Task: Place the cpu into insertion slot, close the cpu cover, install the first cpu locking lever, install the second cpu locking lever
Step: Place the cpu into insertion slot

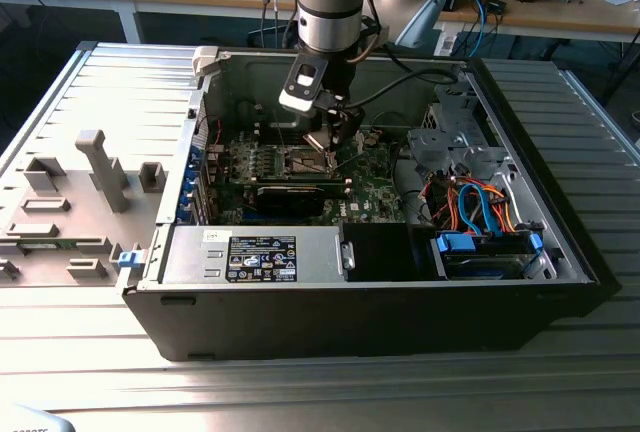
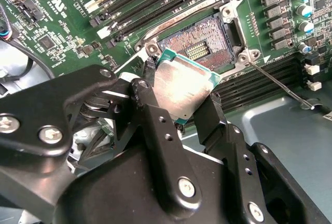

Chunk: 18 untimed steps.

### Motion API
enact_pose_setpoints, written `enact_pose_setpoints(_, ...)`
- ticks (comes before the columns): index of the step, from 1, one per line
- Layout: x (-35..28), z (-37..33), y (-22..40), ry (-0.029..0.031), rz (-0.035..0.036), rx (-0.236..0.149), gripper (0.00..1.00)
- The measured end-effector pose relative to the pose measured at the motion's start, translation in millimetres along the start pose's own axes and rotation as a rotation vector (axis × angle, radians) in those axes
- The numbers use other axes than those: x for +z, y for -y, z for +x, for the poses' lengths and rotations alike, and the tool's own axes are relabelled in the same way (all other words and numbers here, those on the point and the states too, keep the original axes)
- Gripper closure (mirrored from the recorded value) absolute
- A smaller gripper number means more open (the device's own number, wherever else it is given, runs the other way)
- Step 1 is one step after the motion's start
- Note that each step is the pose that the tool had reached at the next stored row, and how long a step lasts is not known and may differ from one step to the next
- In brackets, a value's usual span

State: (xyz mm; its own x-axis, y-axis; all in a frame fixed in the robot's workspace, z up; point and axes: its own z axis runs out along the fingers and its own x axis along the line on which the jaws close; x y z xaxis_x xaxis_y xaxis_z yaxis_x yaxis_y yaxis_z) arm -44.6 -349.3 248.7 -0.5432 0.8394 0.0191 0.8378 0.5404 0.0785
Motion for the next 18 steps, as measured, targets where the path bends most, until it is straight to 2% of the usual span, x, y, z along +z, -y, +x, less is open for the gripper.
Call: enact_pose_setpoints(18, 0.0, 0.0, 0.0, 0.0033, -0.0008, 0.042, 0.46)
